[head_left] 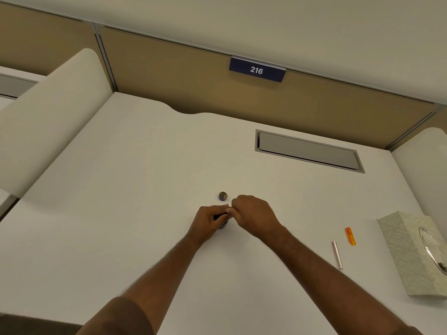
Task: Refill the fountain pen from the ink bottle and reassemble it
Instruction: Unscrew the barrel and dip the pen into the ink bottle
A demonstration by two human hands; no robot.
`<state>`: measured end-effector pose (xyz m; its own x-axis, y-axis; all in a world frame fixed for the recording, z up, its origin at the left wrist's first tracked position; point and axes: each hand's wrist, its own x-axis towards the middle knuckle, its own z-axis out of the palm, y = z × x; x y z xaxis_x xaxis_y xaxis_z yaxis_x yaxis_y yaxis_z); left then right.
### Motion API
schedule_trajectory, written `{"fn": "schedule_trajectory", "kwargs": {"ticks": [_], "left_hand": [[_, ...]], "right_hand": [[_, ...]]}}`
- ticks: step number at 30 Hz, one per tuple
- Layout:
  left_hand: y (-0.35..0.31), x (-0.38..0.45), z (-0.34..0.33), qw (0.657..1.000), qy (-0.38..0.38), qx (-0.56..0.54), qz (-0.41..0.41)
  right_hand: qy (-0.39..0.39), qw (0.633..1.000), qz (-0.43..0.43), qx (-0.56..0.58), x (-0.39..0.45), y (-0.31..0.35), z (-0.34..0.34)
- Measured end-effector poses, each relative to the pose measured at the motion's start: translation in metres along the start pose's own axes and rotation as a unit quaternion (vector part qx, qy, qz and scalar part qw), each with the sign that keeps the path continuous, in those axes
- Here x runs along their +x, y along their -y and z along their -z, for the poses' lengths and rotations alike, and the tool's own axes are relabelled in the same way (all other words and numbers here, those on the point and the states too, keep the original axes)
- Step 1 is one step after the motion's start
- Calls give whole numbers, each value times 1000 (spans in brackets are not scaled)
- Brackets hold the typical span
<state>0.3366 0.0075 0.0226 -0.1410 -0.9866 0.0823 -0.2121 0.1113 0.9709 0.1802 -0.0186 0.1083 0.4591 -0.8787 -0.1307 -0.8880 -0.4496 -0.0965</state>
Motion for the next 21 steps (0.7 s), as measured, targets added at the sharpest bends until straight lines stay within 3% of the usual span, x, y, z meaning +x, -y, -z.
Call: {"fn": "schedule_trajectory", "kwargs": {"ticks": [12,16,21], "left_hand": [[-2,0,-1,999,7,-44,20],[-2,0,-1,1000,2,-30,9],[1,0,-1,1000,-3,-16,6]], "right_hand": [[-6,999,54,3,1,-1,2],[-28,999,16,18,-2,-1,5],[-2,1000,-25,-5,-1,2,5]]}}
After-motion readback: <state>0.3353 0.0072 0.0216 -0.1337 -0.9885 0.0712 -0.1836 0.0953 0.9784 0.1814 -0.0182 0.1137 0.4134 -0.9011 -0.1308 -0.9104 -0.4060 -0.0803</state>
